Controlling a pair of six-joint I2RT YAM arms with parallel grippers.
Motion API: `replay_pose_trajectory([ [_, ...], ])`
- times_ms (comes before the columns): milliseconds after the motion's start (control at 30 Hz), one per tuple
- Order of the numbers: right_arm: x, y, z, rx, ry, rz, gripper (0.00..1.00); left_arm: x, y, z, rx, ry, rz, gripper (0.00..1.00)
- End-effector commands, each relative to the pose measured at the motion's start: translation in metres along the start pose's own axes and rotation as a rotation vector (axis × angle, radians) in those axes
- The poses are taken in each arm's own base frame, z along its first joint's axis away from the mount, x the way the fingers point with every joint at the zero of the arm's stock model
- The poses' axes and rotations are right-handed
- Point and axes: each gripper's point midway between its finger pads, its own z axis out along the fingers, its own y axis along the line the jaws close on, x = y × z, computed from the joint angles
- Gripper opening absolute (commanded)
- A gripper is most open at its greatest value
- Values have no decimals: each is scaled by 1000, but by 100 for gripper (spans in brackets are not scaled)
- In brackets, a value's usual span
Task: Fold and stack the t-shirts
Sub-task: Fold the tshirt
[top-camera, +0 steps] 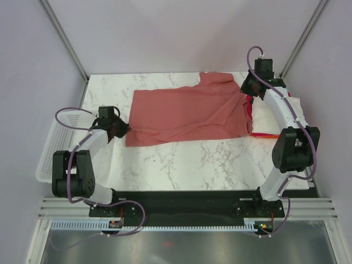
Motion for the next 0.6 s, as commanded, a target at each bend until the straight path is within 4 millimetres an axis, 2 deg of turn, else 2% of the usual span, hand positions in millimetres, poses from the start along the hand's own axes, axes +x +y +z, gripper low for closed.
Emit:
replay_pose_trajectory([
  [0, -30, 5, -1, 14, -79, 0, 0, -17, -21, 3, 59, -35, 14, 2],
  [567, -46, 7, 26, 56, -75, -6, 0, -37, -18, 2, 24, -136, -44, 2],
])
